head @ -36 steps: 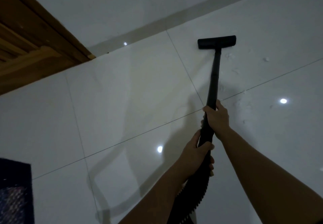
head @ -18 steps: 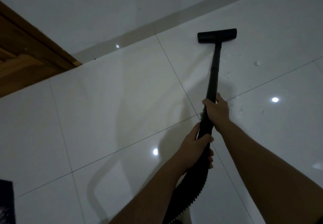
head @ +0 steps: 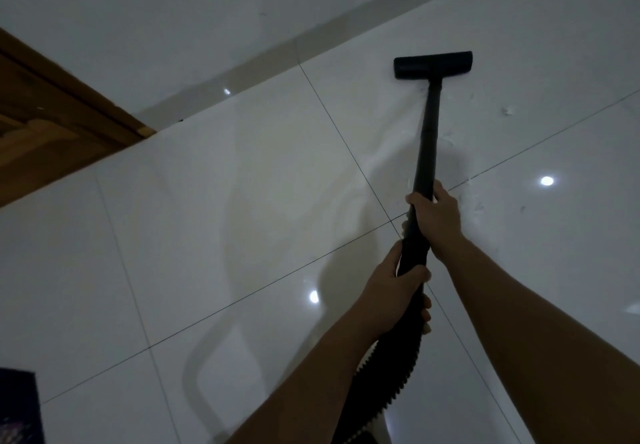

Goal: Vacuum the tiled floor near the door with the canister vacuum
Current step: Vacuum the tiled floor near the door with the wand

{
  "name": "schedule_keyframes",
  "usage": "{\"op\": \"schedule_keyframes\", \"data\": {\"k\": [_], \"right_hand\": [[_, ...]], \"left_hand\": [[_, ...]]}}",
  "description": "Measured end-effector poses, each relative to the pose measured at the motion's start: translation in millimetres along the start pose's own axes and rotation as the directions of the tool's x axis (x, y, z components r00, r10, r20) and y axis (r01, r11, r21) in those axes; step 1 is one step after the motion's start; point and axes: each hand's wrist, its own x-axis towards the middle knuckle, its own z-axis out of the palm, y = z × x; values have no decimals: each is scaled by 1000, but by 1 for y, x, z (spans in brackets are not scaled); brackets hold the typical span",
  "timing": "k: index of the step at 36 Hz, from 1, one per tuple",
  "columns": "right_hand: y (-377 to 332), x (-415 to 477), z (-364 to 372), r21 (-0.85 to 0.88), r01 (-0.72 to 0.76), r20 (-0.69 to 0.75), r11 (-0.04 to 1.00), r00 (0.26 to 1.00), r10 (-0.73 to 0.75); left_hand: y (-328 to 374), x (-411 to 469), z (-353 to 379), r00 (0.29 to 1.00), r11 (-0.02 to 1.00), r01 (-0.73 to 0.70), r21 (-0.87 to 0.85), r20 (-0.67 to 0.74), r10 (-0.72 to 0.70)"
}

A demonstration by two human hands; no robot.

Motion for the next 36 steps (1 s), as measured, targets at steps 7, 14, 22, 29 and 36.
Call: {"op": "schedule_keyframes", "data": {"k": [7, 14, 22, 29, 36], "right_hand": [[6, -14, -15, 129, -34, 19, 991, 999, 32], [13, -25, -31, 174, -38, 12, 984, 999, 36], [23, -32, -43, 158, -45, -14, 986, 999, 48], [24, -46, -39, 195, -54, -7, 979, 998, 56], [23, -56, -28, 162, -43, 7, 986, 999, 42]], "left_hand": [[-5, -7, 12, 1000, 999, -1, 39, 19, 0], [-11, -14, 24, 999, 996, -2, 84, 45, -2], [-16, -23, 34, 997, 993, 11, 117, 68, -19], [-19, -34, 31, 997, 993, 26, 112, 63, -33], [-23, -45, 24, 999, 996, 17, 88, 44, -21]]}}
